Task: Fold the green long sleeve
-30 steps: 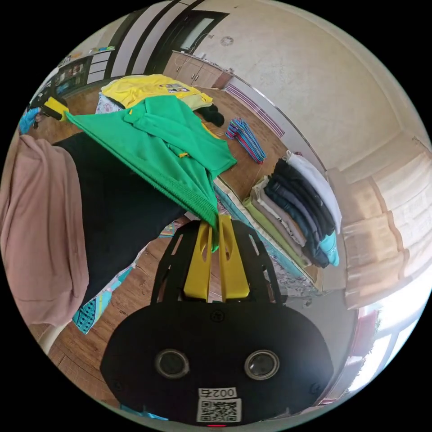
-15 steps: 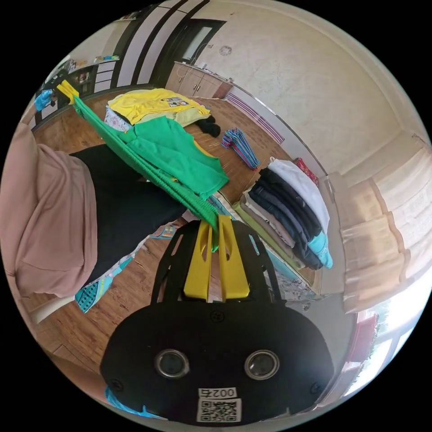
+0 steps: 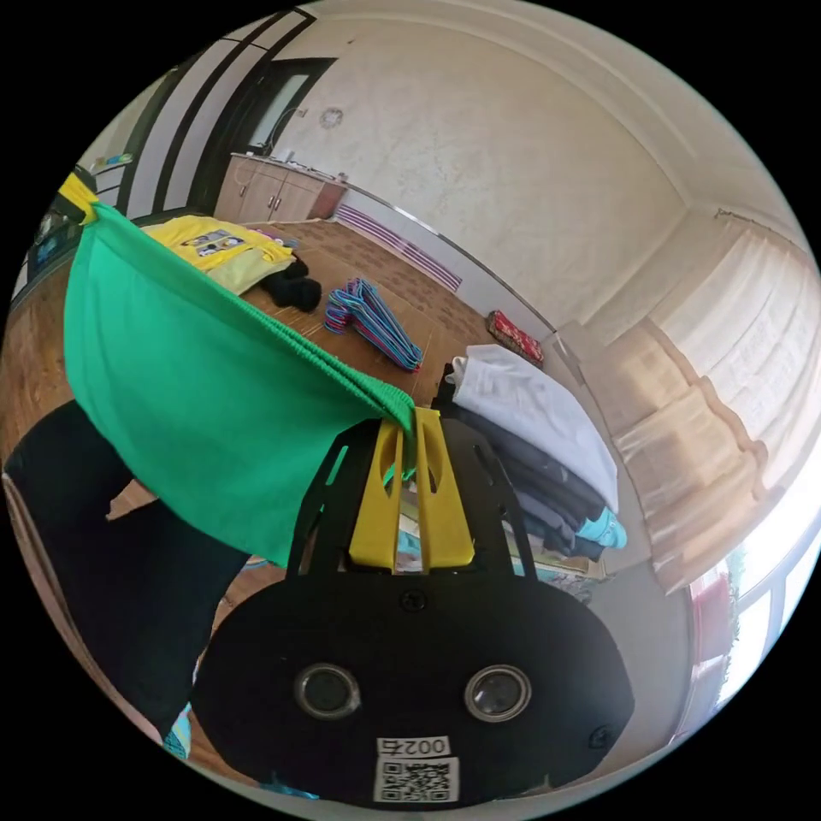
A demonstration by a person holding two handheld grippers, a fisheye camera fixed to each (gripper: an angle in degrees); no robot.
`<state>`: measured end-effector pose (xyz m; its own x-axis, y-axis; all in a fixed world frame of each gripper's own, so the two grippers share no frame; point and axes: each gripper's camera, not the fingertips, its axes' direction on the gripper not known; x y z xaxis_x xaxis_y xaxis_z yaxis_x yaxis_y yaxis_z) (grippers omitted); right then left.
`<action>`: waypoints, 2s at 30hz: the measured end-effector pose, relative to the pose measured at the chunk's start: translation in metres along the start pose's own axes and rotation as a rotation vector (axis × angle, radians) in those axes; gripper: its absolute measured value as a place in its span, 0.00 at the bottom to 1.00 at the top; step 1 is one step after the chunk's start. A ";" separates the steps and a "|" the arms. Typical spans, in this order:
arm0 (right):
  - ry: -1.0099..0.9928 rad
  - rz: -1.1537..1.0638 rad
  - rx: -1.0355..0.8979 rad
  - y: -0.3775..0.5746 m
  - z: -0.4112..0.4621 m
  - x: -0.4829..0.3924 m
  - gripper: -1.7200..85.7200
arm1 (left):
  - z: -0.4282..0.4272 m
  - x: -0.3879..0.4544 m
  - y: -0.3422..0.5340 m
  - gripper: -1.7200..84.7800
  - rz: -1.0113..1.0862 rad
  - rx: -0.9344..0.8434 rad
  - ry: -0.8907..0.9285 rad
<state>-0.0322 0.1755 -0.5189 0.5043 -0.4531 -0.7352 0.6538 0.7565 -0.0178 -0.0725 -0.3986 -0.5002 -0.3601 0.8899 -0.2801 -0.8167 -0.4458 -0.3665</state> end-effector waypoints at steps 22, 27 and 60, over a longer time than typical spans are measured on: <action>-0.176 0.070 -0.355 -0.060 0.395 -0.019 0.08 | 0.277 -0.096 -0.166 0.06 -0.211 -0.274 0.076; -0.227 0.071 -0.351 -0.057 0.428 -0.005 0.10 | 0.284 -0.128 -0.175 0.14 -0.250 -0.289 0.123; -0.351 0.231 -0.281 -0.013 0.504 -0.022 0.07 | 0.367 -0.125 -0.131 0.01 -0.586 -0.152 0.087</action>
<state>0.2328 -0.0621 -0.1609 0.8086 -0.3537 -0.4702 0.3499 0.9315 -0.0991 -0.0866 -0.4157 -0.0918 0.1733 0.9829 -0.0629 -0.7921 0.1012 -0.6019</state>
